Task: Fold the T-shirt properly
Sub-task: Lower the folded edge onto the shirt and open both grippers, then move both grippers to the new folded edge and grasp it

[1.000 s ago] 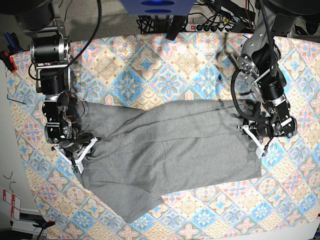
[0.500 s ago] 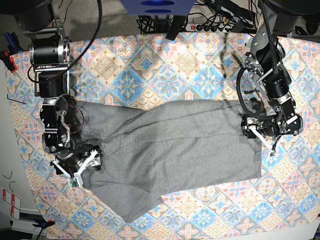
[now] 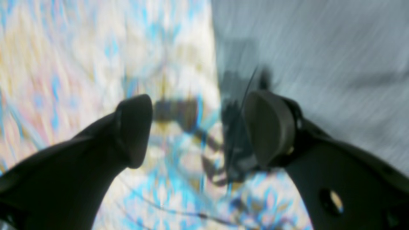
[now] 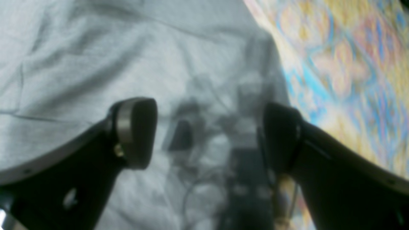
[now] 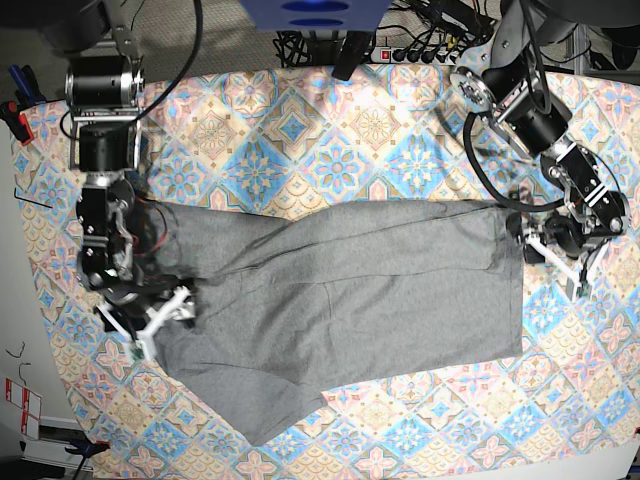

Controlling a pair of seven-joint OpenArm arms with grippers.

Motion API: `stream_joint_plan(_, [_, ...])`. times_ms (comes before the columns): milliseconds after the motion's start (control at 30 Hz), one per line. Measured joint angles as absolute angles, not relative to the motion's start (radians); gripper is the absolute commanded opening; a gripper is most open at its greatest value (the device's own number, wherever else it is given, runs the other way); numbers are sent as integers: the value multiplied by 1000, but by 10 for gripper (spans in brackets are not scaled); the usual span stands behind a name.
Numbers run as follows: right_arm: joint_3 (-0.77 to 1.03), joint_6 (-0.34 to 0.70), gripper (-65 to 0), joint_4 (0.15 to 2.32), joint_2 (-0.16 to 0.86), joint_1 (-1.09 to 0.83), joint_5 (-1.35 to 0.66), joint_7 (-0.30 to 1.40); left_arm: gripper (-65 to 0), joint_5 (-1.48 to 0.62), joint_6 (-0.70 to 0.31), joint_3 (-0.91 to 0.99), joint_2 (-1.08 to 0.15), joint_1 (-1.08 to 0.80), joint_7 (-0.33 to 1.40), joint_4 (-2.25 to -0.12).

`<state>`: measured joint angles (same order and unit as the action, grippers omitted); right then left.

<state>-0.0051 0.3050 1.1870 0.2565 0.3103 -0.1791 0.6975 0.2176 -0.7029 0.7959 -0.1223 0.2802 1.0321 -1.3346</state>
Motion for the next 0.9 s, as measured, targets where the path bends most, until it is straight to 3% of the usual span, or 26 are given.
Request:
stream_joint_plan(200, [193,294,-132,1310,243,196,-162,847,-173,210,-702,857,-131,218,1064,-1342])
stream_joint_plan(433, [315,294,-132,1343,221,107,-287,882,-172,218,-700,860,-133,169,1073,-1339])
stream_joint_plan(633, [307,304,-132,1209,215,92,-324,805,-172,213,-700,855,-130,179,1066,-1339])
stream_joint_plan(767, [315,401,-132,1112,223,91,-325,752,-172,222,-700,855,-133,180,1066,-1339])
stream_joint_plan(900, [319,408,-132,1045,230,102,-331,669,-172,224,-703,855,-133,179,1066,-1339])
